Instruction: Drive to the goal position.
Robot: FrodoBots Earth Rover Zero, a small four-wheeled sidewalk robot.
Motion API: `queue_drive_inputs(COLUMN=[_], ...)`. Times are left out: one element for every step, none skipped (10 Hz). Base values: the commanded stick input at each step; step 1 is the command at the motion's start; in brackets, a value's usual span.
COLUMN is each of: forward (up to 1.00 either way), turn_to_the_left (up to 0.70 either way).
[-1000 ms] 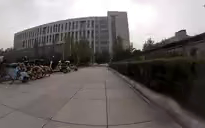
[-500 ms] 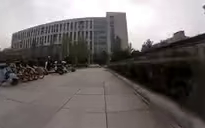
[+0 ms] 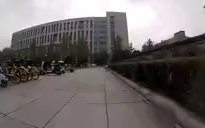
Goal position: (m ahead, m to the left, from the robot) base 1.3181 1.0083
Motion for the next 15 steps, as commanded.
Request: queue_drive_inputs(forward=[1.00,1.00,1.00,1.00,1.00,1.00,1.00,1.00,1.00,1.00,1.00,1.00,1.00,1.00,1.00], turn_to_the_left=[0.00,0.00,-0.14,-0.29,-0.21,-0.01,0.00,0.00,0.00,0.00,0.00,0.00,0.00,0.00,0.00])
